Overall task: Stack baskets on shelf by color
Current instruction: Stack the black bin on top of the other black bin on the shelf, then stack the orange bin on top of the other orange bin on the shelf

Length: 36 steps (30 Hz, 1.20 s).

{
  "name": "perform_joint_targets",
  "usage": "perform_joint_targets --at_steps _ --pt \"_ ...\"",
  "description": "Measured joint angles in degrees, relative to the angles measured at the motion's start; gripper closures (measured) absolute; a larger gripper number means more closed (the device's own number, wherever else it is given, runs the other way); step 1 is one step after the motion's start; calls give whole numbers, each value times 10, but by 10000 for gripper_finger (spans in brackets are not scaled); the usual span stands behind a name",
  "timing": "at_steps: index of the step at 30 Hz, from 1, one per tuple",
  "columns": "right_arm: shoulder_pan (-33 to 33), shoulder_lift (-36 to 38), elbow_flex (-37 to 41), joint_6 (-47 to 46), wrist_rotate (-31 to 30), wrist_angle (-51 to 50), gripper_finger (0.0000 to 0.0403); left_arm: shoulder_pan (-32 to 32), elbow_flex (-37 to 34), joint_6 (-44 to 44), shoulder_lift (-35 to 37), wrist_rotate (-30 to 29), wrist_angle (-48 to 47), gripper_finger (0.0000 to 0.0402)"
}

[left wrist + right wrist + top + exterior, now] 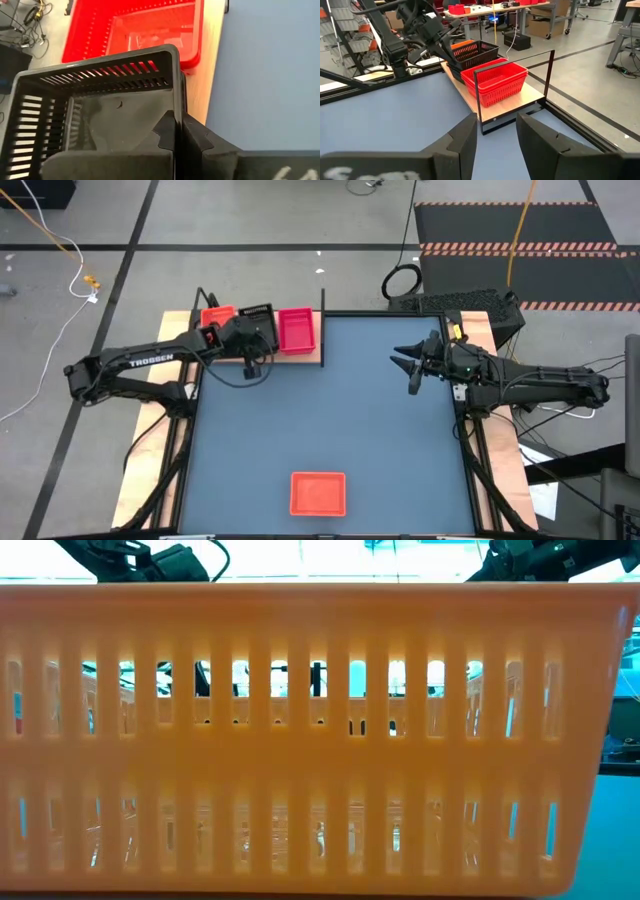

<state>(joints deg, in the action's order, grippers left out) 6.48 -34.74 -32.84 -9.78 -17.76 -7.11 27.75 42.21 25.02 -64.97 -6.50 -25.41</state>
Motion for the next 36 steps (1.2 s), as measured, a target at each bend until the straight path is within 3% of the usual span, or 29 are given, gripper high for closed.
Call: perform_joint_targets --at_steps 3,11,14,19,27,31,36 --pt "0 0 0 -1 0 0 273 0 -5 0 0 0 0 394" --pt "0 -8 0 -15 0 0 273 0 -5 4 0 4 -3 351" --pt "0 -13 0 -15 0 0 273 0 -4 4 6 -27 -4 332" --pt "0 -14 0 -15 0 0 273 -1 26 0 7 -99 -30 284" --pt "0 -14 0 -17 0 0 273 -43 64 -35 7 -91 -42 201" --pt "0 -14 0 -17 0 0 273 -56 60 -61 -9 -88 -54 197" --pt "0 -14 0 -14 0 1 273 -56 31 -76 -37 -126 -61 224"
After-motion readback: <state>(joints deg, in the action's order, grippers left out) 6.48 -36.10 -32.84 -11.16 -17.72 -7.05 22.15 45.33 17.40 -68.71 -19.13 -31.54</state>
